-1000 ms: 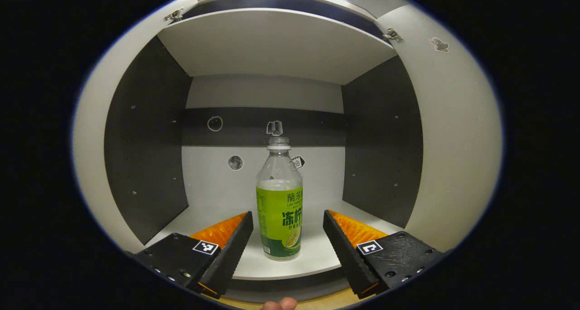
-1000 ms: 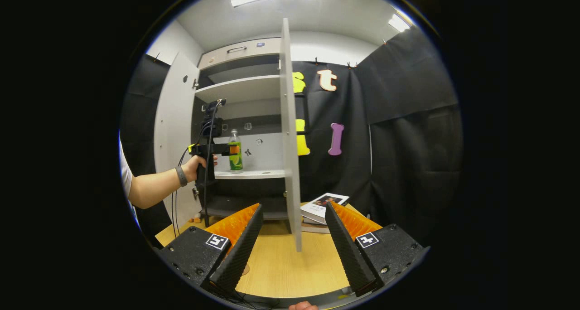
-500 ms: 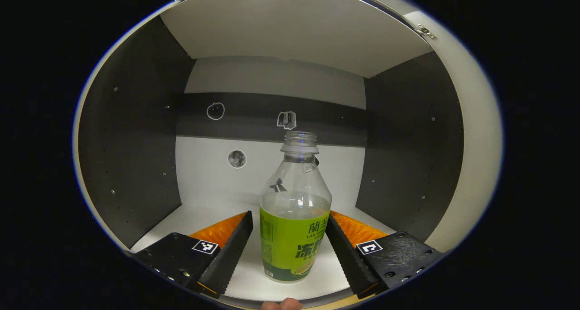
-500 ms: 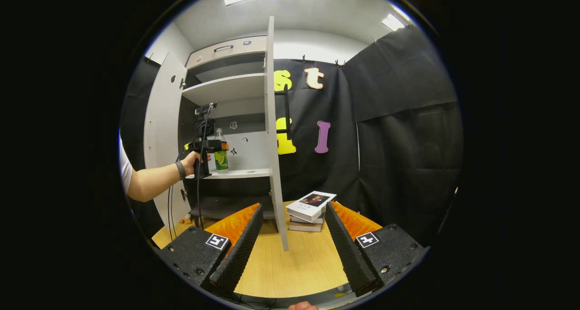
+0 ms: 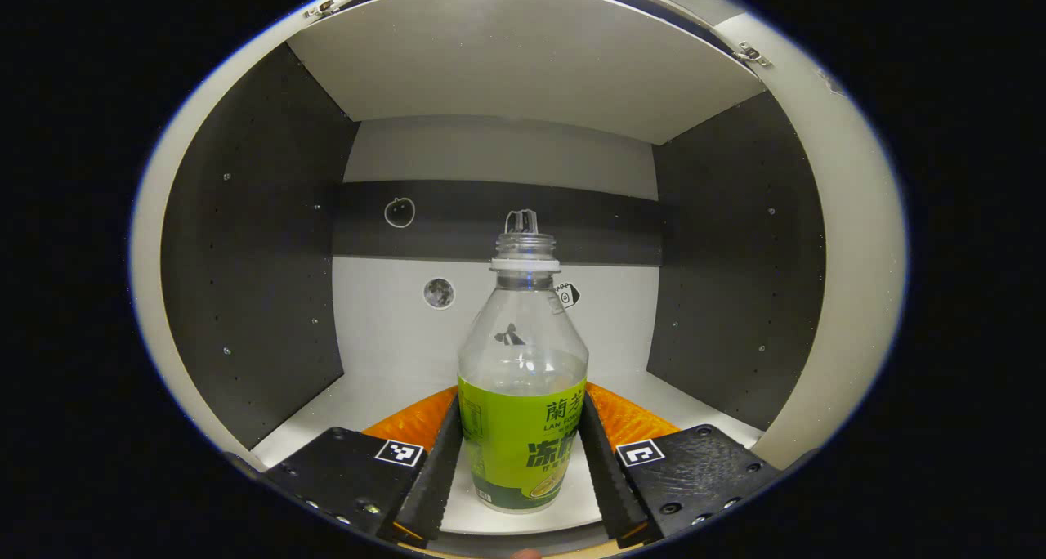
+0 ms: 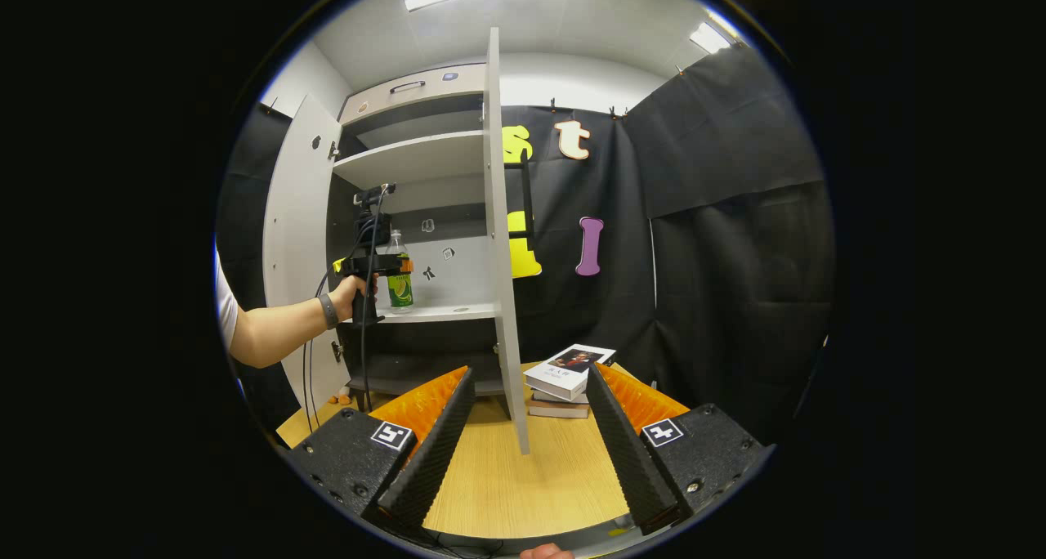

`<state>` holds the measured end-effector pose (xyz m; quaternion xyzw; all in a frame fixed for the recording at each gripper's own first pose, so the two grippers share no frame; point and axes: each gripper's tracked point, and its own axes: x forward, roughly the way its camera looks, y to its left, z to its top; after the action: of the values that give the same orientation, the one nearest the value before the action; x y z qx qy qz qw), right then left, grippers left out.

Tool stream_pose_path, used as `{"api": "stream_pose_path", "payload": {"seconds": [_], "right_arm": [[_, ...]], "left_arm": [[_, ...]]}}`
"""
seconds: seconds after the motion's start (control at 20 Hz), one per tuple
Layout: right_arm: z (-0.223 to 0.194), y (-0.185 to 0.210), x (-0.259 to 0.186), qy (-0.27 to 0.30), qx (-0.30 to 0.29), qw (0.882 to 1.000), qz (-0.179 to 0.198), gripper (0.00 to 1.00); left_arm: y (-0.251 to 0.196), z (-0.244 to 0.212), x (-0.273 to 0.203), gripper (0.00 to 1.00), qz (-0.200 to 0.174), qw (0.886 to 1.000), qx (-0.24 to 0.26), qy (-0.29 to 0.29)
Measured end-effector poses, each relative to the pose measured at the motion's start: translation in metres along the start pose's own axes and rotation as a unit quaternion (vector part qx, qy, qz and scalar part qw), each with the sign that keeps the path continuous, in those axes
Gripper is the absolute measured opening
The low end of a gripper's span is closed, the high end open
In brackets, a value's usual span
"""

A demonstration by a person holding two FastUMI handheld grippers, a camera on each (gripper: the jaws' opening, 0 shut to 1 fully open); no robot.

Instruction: Grasp the bottle in the cabinet with the left hand and place it on the coaster, then close the right door with the right hand and the left door with the left hand.

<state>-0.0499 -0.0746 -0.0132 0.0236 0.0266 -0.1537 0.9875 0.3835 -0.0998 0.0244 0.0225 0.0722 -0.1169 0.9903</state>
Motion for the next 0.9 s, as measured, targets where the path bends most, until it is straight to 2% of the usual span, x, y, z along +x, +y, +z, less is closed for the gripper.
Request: {"api": "stream_pose_path", "payload": {"seconds": [0.15, 0.2, 0.25, 0.5, 0.6, 0.75, 0.9], "right_arm": [[-0.001, 0.004, 0.003, -0.001, -0.009, 1.0, 0.013, 0.84], [-0.002, 0.005, 0.004, 0.001, -0.012, 1.0, 0.018, 0.84], [-0.002, 0.008, 0.005, 0.001, -0.014, 1.0, 0.022, 0.84], [0.011, 0.025, 0.011, -0.013, -0.003, 0.998, 0.059, 0.84], [0.024, 0.028, 0.012, -0.026, -0.011, 0.997, 0.072, 0.84], [0.042, 0.024, 0.016, -0.041, -0.019, 0.996, 0.081, 0.84], [0.058, 0.02, 0.017, -0.045, -0.005, 0.995, 0.092, 0.84]], "left_arm": [[-0.004, 0.011, -0.03, 0.71, -0.007, 1.0, 0.01, -0.026], [-0.004, 0.013, -0.042, 0.67, -0.013, 0.999, 0.009, -0.032], [-0.005, 0.014, -0.053, 0.7, -0.02, 0.999, 0.007, -0.035], [-0.015, 0.011, -0.107, 0.7, -0.043, 0.998, 0.022, -0.044], [-0.024, -0.007, -0.132, 0.7, -0.045, 0.998, 0.023, -0.043], [-0.04, -0.057, -0.165, 0.7, -0.046, 0.998, 0.007, -0.03], [-0.044, -0.112, -0.193, 0.71, -0.025, 0.999, 0.002, -0.022]]}}
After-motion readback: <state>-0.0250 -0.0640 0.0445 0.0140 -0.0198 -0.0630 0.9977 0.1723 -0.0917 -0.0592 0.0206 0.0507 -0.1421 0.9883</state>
